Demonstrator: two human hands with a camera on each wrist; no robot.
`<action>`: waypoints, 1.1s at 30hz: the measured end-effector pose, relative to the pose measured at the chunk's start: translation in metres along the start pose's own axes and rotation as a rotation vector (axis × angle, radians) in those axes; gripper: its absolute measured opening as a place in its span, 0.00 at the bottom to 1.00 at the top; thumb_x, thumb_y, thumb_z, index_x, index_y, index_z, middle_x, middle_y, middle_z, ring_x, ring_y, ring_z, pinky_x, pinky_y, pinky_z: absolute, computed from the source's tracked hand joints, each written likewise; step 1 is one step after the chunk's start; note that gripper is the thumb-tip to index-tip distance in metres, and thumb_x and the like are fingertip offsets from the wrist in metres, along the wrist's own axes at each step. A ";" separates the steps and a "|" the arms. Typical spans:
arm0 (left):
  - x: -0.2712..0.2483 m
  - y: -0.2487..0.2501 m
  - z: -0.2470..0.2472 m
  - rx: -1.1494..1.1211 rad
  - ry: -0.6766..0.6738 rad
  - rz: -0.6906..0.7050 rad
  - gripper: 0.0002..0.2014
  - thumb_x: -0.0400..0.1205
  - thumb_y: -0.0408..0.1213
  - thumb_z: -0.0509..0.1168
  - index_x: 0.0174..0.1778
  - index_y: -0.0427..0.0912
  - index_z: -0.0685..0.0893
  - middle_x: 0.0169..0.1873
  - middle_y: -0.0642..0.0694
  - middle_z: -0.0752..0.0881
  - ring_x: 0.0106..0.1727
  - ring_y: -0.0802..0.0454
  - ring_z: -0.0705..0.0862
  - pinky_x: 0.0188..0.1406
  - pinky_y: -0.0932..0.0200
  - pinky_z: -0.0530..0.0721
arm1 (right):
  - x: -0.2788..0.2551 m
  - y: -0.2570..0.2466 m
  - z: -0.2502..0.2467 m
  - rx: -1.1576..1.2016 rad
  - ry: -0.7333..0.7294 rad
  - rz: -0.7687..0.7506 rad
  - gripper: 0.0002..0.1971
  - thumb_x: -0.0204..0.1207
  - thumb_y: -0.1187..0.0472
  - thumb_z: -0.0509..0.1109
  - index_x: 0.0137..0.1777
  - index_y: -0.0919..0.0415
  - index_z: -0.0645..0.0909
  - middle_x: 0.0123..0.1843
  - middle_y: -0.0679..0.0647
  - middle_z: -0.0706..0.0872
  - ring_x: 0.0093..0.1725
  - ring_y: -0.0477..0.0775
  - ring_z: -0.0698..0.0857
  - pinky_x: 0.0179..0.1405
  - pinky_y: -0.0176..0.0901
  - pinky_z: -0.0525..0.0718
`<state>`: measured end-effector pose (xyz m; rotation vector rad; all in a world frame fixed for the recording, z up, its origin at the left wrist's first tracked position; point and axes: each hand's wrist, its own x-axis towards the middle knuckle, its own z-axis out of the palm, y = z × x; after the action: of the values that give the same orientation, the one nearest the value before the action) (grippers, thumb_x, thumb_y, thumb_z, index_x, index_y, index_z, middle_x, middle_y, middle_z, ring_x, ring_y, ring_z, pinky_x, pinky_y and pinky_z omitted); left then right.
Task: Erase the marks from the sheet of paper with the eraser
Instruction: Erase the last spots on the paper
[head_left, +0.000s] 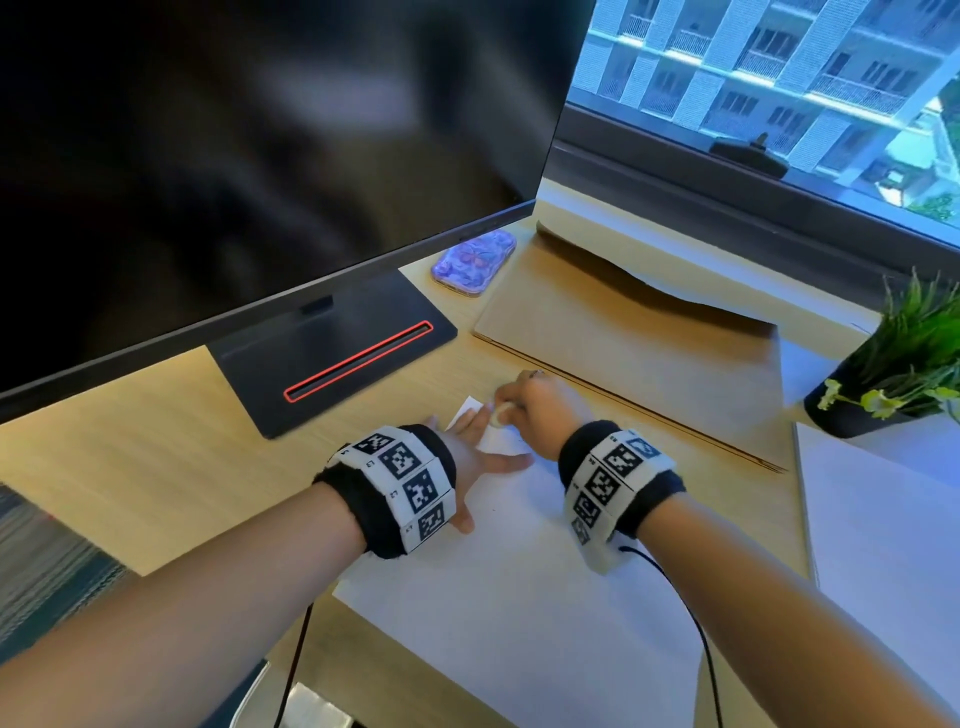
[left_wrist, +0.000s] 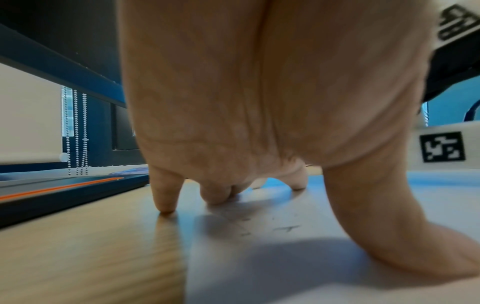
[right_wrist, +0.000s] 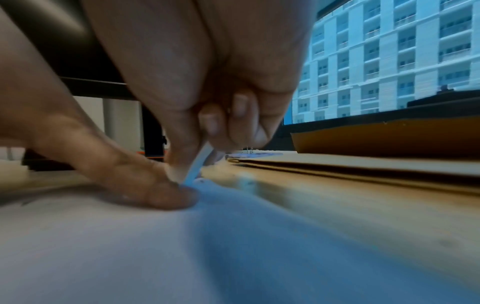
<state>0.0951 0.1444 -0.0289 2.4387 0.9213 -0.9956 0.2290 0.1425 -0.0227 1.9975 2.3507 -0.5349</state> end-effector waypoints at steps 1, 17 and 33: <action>0.000 0.000 0.000 -0.002 0.002 0.003 0.50 0.77 0.51 0.70 0.78 0.68 0.34 0.77 0.38 0.23 0.81 0.41 0.29 0.78 0.29 0.45 | -0.002 0.002 0.001 0.007 -0.013 -0.014 0.08 0.82 0.63 0.60 0.54 0.59 0.81 0.50 0.53 0.76 0.49 0.54 0.77 0.48 0.41 0.75; -0.025 -0.040 0.010 -0.151 0.177 -0.016 0.53 0.73 0.50 0.74 0.83 0.58 0.40 0.81 0.55 0.33 0.81 0.47 0.31 0.79 0.35 0.37 | -0.053 -0.006 0.005 0.996 -0.062 0.356 0.08 0.78 0.59 0.71 0.50 0.63 0.79 0.31 0.55 0.82 0.16 0.44 0.76 0.16 0.34 0.76; -0.020 -0.037 0.017 -0.126 0.151 -0.041 0.59 0.71 0.58 0.72 0.82 0.51 0.33 0.81 0.52 0.31 0.82 0.45 0.32 0.78 0.31 0.38 | -0.041 -0.033 0.011 0.639 -0.286 0.281 0.04 0.76 0.63 0.71 0.46 0.61 0.86 0.24 0.53 0.80 0.14 0.43 0.75 0.18 0.33 0.76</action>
<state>0.0506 0.1540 -0.0289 2.4228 1.0535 -0.7504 0.2031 0.0959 -0.0153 2.2110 1.8258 -1.5794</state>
